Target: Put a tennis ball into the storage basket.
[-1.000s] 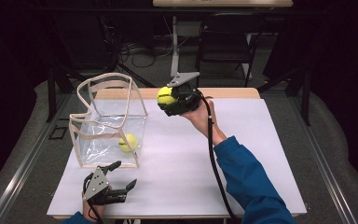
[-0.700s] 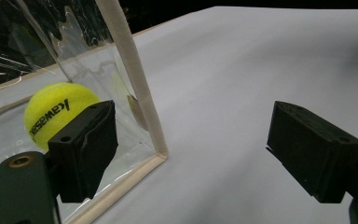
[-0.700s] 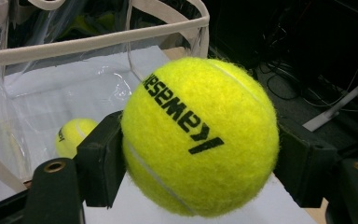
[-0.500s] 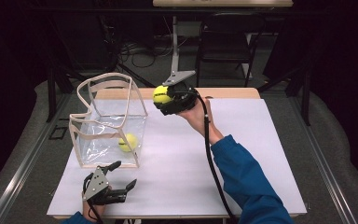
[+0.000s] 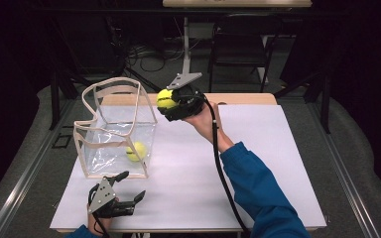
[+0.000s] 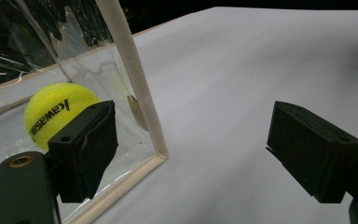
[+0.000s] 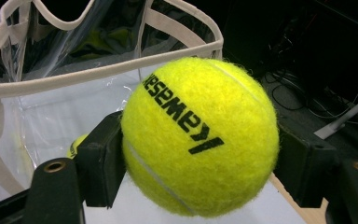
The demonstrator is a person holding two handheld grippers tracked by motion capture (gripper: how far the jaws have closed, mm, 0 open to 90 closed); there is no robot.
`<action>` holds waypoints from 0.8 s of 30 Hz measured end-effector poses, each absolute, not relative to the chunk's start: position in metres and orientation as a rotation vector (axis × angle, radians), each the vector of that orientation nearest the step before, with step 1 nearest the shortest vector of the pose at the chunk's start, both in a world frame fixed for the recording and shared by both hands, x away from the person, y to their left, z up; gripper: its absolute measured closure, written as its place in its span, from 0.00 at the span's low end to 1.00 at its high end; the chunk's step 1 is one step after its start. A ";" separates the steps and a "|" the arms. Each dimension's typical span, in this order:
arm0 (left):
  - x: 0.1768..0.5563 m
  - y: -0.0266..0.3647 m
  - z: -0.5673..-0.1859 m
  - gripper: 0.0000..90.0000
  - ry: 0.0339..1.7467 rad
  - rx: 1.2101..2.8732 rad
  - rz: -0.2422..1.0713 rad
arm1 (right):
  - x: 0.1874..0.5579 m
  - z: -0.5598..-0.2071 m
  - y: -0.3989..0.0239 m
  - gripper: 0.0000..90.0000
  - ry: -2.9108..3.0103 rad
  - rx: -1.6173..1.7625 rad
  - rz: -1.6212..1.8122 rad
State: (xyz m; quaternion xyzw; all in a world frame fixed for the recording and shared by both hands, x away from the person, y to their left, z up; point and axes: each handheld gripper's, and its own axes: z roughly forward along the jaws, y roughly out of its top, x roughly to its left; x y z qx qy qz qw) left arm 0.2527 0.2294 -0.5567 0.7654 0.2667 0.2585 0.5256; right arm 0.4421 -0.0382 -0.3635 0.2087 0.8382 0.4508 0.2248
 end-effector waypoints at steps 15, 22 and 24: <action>0.253 0.229 -0.556 0.18 0.636 1.829 0.617 | 0.441 -0.357 -0.026 0.29 2.311 0.550 1.264; 0.253 0.230 -0.556 0.18 0.636 1.828 0.617 | 0.441 -0.356 -0.025 0.29 2.311 0.549 1.267; 0.253 0.229 -0.556 0.18 0.636 1.828 0.617 | 0.443 -0.352 -0.019 0.29 2.309 0.548 1.276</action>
